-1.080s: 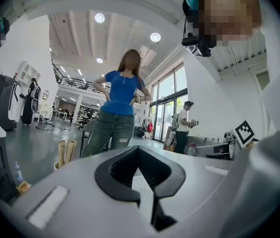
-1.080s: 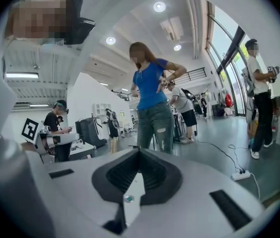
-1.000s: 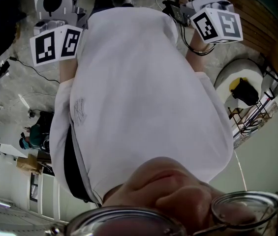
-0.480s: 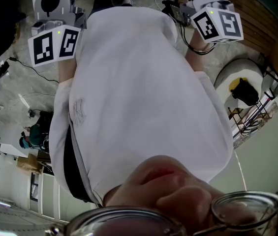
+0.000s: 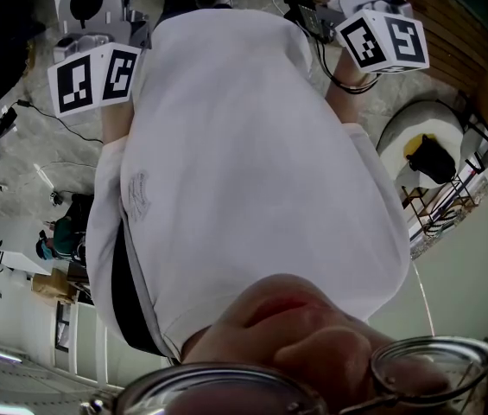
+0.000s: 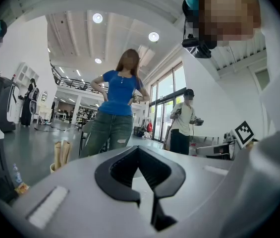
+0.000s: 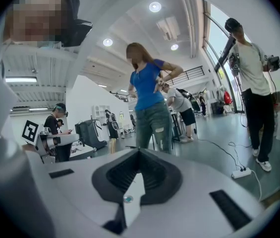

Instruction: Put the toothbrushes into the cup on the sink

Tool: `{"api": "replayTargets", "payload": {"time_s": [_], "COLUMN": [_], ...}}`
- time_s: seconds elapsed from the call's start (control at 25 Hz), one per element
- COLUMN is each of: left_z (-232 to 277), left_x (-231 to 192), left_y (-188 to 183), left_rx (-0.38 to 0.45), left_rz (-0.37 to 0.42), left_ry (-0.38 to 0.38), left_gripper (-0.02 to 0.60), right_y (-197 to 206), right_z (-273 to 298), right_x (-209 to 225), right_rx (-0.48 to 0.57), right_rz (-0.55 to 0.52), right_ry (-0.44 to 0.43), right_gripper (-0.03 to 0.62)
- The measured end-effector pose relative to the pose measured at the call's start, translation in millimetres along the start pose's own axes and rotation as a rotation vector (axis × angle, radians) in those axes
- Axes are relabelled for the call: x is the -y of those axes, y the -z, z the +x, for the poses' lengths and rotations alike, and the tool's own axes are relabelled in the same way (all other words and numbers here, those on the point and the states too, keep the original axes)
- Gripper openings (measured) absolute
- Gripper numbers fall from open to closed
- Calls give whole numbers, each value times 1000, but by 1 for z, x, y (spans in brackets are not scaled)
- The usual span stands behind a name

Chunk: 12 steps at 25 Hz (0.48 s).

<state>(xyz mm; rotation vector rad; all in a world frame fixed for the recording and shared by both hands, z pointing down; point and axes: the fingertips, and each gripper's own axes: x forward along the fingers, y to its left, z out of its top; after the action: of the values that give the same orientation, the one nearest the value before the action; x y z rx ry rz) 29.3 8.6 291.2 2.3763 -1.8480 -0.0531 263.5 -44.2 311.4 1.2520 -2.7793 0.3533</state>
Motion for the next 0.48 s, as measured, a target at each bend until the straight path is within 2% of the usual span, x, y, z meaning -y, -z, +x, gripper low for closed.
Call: {"api": "replayTargets", "payload": {"time_s": [0.48], "left_z": [0], "left_x": [0], "left_y": [1], "left_rx": [4], "left_rz": [-1], "left_ry": [-6], "left_gripper": [8], "right_y": [-1], "right_z": [1], "right_x": [0], "right_rx": [2], "right_rz": [-3], "right_ry": [-7], "right_gripper": [9]}}
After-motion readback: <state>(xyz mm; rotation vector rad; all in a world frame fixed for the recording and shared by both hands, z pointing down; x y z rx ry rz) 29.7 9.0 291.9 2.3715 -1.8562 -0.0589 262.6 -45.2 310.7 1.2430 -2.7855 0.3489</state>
